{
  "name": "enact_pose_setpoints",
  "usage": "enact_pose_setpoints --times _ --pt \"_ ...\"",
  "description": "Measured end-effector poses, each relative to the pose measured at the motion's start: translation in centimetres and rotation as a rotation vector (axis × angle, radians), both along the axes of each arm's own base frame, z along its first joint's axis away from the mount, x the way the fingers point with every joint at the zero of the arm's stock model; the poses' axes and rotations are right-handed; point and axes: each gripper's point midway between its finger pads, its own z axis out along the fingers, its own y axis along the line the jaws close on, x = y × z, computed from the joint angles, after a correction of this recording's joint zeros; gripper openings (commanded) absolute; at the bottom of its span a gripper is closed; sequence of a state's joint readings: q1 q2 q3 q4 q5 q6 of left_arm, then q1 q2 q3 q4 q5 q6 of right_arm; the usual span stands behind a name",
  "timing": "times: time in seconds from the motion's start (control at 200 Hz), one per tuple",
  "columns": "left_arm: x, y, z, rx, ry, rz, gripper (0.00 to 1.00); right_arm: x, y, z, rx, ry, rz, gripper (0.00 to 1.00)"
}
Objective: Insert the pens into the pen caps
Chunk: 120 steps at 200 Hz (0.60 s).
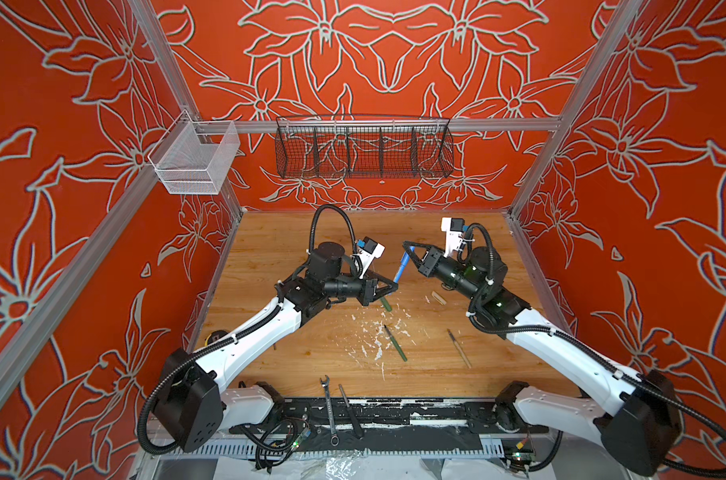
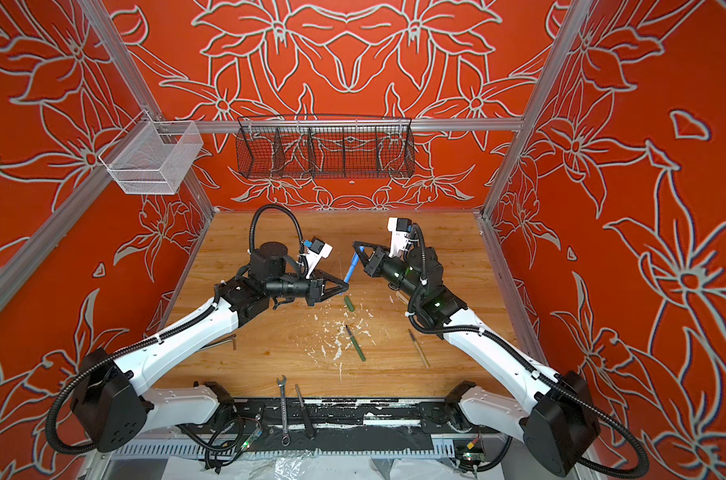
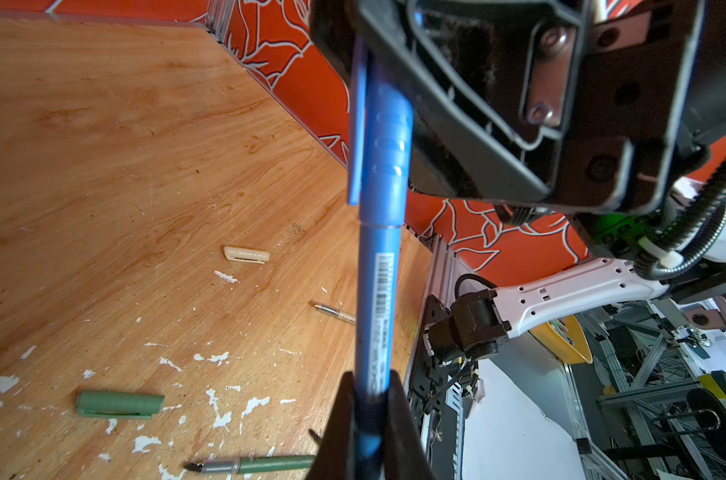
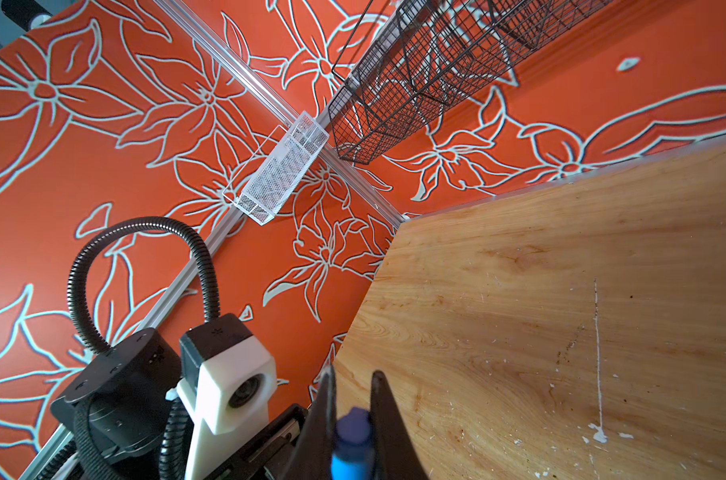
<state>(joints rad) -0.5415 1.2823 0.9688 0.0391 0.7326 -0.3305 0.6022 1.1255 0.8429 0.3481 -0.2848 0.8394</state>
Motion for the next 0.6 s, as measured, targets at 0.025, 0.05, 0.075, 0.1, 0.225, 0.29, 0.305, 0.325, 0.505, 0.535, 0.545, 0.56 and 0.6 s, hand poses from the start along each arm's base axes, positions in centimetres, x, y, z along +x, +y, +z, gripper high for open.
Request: enact_pose_setpoints --times 0.025,0.05,0.075,0.1,0.225,0.29,0.305,0.325,0.505,0.535,0.545,0.56,0.6 --pt "0.0 -0.1 0.0 -0.003 0.005 -0.004 0.00 0.0 0.0 0.0 -0.001 0.001 -0.003 0.00" --pt "0.0 -0.1 0.0 -0.006 0.008 -0.007 0.00 0.0 0.0 -0.1 -0.002 0.001 -0.006 0.00" --pt "0.0 -0.1 0.0 -0.008 0.011 -0.007 0.00 0.1 0.0 -0.1 -0.002 0.001 -0.010 0.00" --pt "0.0 -0.1 0.0 -0.010 0.013 -0.009 0.00 0.1 0.0 -0.1 -0.001 0.001 -0.012 0.00" --pt "-0.2 -0.3 -0.1 -0.019 0.033 -0.026 0.00 0.1 -0.1 -0.2 -0.007 0.008 -0.019 0.00" --pt "-0.4 -0.3 -0.2 -0.022 0.047 -0.036 0.00 0.0 -0.3 -0.5 -0.018 0.020 -0.025 0.00" --pt "-0.5 -0.3 -0.2 -0.022 0.051 -0.039 0.00 -0.1 -0.4 -0.5 -0.020 0.023 -0.025 0.00" --pt "-0.6 -0.3 -0.2 -0.023 0.055 -0.043 0.00 -0.2 -0.4 -0.5 -0.023 0.026 -0.025 0.00" --pt "-0.2 0.1 0.7 -0.043 0.037 -0.018 0.58 -2.0 -0.4 -1.3 -0.094 0.070 0.053 0.00" --pt "0.4 0.6 1.4 -0.054 0.017 0.016 0.64 -2.8 -0.2 -2.2 -0.118 0.099 0.089 0.00" --pt "0.5 0.8 1.7 -0.057 0.008 0.027 0.66 -2.9 -0.1 -2.4 -0.124 0.104 0.097 0.00" --pt "0.7 1.1 1.9 -0.061 0.005 0.039 0.69 -3.2 0.0 -2.8 -0.135 0.119 0.115 0.00" --pt "0.9 1.8 2.9 -0.073 -0.021 0.073 0.77 -3.9 0.2 -3.9 -0.162 0.152 0.148 0.00"
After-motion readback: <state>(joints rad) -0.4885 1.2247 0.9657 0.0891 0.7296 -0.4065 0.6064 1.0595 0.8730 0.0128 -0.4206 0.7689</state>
